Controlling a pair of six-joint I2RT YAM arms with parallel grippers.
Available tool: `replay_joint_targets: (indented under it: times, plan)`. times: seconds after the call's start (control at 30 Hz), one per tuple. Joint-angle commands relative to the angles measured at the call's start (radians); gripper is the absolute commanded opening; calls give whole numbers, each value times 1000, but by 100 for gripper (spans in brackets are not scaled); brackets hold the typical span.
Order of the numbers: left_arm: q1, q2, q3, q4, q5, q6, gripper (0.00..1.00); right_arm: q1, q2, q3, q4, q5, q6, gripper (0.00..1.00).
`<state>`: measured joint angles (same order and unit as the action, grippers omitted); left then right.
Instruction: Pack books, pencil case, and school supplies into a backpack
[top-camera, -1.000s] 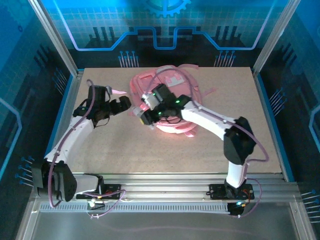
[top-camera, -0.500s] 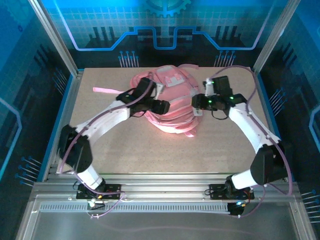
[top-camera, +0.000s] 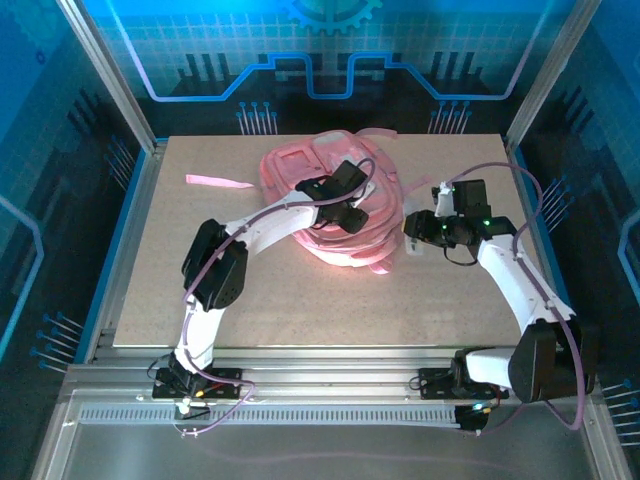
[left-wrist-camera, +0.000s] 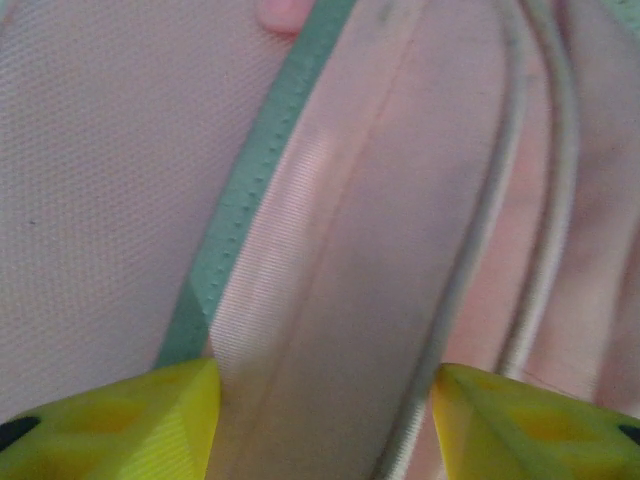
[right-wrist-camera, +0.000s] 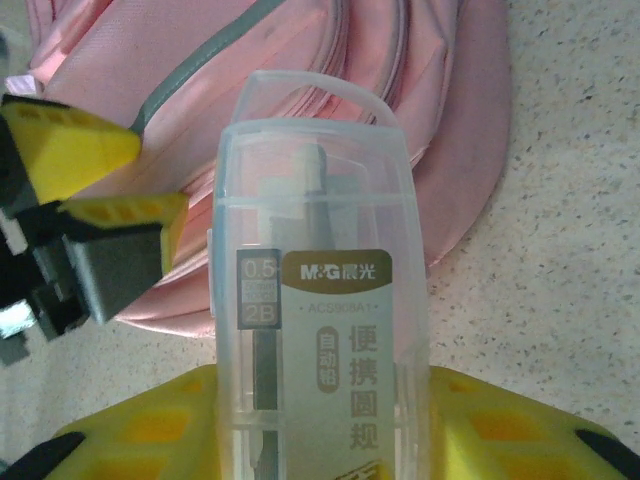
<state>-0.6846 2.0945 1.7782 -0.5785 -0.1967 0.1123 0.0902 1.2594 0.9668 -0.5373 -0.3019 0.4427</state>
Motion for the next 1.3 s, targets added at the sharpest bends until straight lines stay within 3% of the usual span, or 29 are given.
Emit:
replay_joint_targets:
  times: [0.0,0.17,0.23,0.33,0.37,0.5,0.83,1.0,1.27]
  plan:
    - [2,32,28,-2,-112,55,55,-15,-37,-16,33,-45,21,41]
    - [3,56,32,-17,-118,73,46,-15,-58,-20,29,-34,20,41]
    - [2,52,29,-21,-110,67,34,-15,-62,-23,32,-30,23,41]
    - [3,34,32,-20,-111,53,3,-16,-59,-24,36,-34,31,41]
    - [2,23,32,-21,-108,46,0,-15,-57,-24,41,-38,34,40]
    - [6,-28,55,-35,-57,-7,0,-12,-43,-31,67,-53,71,40]
    - [87,-100,175,-68,212,-275,0,60,78,-17,261,-63,243,40]
    - [91,-80,229,-52,229,-336,0,120,189,48,338,-13,350,40]
    - [87,-102,142,19,246,-403,0,228,355,202,339,131,512,43]
